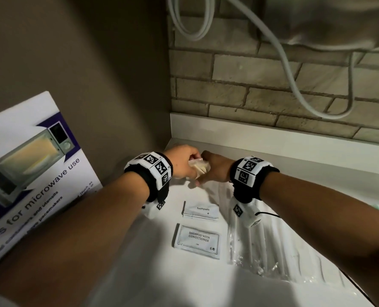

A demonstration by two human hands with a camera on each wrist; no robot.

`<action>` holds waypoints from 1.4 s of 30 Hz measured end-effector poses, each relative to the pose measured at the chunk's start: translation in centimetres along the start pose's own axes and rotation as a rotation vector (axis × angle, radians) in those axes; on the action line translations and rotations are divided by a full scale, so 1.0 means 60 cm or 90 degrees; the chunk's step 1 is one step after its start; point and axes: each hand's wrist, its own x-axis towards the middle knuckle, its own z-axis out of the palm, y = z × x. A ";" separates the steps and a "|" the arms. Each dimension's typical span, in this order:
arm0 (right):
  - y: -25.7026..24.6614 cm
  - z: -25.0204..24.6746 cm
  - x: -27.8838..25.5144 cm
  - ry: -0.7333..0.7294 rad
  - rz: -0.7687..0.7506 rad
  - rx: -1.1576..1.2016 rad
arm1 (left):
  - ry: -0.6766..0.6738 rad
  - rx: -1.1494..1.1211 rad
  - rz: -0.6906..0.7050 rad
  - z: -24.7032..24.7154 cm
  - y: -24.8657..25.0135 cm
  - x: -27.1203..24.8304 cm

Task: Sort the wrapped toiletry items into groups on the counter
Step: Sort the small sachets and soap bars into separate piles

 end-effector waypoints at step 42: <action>-0.005 0.018 0.001 -0.019 0.022 0.036 | -0.071 0.089 0.011 0.031 0.004 0.005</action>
